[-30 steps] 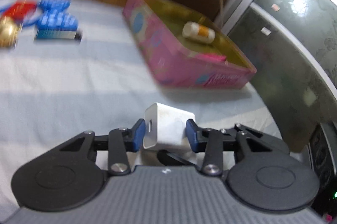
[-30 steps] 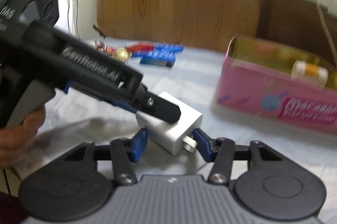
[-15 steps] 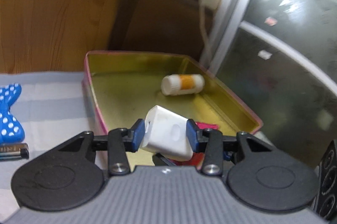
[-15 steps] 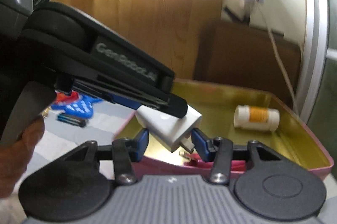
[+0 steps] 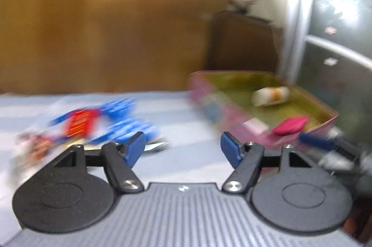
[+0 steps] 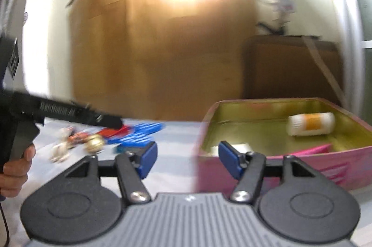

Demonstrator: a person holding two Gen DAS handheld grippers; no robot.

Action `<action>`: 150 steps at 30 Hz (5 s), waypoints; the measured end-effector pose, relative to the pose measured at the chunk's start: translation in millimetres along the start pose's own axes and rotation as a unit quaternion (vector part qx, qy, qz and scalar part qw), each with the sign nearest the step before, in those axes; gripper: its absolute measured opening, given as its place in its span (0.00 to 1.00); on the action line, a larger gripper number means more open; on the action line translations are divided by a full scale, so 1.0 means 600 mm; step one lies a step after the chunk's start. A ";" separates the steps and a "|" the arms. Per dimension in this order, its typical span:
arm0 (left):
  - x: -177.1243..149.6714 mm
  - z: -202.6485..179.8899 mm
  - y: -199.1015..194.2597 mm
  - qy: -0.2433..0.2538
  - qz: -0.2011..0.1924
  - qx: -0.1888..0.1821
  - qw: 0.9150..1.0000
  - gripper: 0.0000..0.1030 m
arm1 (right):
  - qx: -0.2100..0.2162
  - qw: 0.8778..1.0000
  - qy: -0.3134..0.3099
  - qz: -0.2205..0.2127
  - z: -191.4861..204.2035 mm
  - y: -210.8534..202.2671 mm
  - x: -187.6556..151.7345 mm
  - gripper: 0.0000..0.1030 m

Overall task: Organize rigid objects
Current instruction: 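Grasp the white plastic clip figure with the right tool, then place the white clip figure into the pink tin and open the right tool, then grasp the red-haired figurine with the right tool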

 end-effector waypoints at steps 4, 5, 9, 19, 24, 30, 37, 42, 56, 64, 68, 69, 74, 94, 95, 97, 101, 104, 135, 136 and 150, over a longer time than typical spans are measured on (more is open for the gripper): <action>-0.057 0.131 -0.088 -0.057 -0.011 0.078 0.995 0.71 | 0.061 0.997 -0.027 0.042 0.092 0.019 -0.012 0.49; -0.066 0.164 -0.105 -0.073 -0.018 0.101 0.992 0.71 | 0.076 0.995 -0.031 0.054 0.114 0.027 -0.015 0.47; -0.100 0.273 -0.158 -0.130 -0.048 0.182 0.973 0.70 | 0.137 0.985 -0.036 0.094 0.213 0.058 -0.010 0.44; -0.109 0.295 -0.192 -0.183 -0.132 0.168 0.960 0.71 | 0.197 0.961 -0.081 0.178 0.450 0.169 -0.013 0.46; -0.115 0.307 -0.194 -0.211 -0.140 0.155 0.955 0.72 | 0.190 0.955 -0.070 0.219 0.467 0.201 -0.042 0.36; -0.113 0.302 -0.191 -0.203 -0.141 0.147 0.958 0.74 | 0.193 0.958 -0.069 0.203 0.353 0.104 -0.047 0.32; -0.097 0.227 -0.151 -0.137 -0.092 0.069 0.984 0.82 | 0.098 0.977 -0.086 0.167 0.168 -0.020 -0.083 0.32; -0.078 0.084 -0.092 -0.132 -0.047 -0.086 0.986 0.86 | 0.049 0.985 -0.050 0.157 0.105 -0.051 -0.096 0.33; -0.096 -0.100 0.059 -0.084 0.080 -0.179 0.977 0.31 | 0.031 0.991 -0.073 0.110 0.091 -0.073 -0.112 0.35; 0.037 -0.202 0.084 -0.024 0.006 -0.217 0.976 0.31 | -0.035 0.998 -0.046 0.007 0.009 -0.054 -0.012 0.35; 0.088 -0.236 0.143 -0.020 0.003 -0.235 0.972 0.31 | -0.072 0.997 -0.028 -0.017 -0.050 -0.020 0.028 0.35; 0.092 -0.244 0.157 -0.023 0.007 -0.236 0.971 0.31 | -0.080 0.996 -0.025 -0.016 -0.064 -0.006 0.031 0.34; 0.099 -0.262 0.210 0.010 0.007 -0.179 0.984 0.55 | -0.141 0.990 -0.023 0.011 -0.121 0.076 0.025 0.37; -0.070 0.205 -0.084 -0.072 -0.022 0.111 0.991 0.60 | 0.045 0.999 -0.008 0.028 0.076 0.050 0.027 0.48; -0.077 0.237 -0.100 -0.087 -0.030 0.136 0.986 0.60 | 0.061 0.997 -0.011 0.039 0.103 0.058 0.024 0.48; -0.095 0.295 -0.129 -0.128 -0.051 0.167 0.976 0.60 | 0.094 0.993 -0.013 0.063 0.156 0.079 0.021 0.48; -0.110 0.349 -0.161 -0.227 -0.106 0.145 0.957 0.59 | 0.139 0.985 -0.034 0.099 0.270 0.133 0.021 0.48; -0.105 0.349 -0.174 -0.231 -0.131 0.144 0.953 0.60 | 0.170 0.978 -0.040 0.117 0.355 0.172 0.032 0.50; -0.090 0.147 -0.112 -0.162 -0.045 -0.057 0.984 0.72 | 0.106 0.982 -0.086 0.129 0.176 -0.041 -0.100 0.55; -0.090 0.120 -0.107 -0.156 -0.036 -0.082 0.984 0.75 | 0.109 0.982 -0.074 0.134 0.175 -0.039 -0.100 0.55; -0.096 0.034 -0.006 -0.198 0.050 -0.143 0.968 0.81 | 0.103 0.982 -0.089 0.134 0.190 0.011 -0.086 0.79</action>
Point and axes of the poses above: each gripper's, at about its wrist camera, not at the fingertips, and y roughly the way its jaws point, z to its left, x to its top, the point moved 7 cm from there along y, roughly the way its jaws point, and after that the axes turned 12 degrees about -x, right-handed, at the moved point
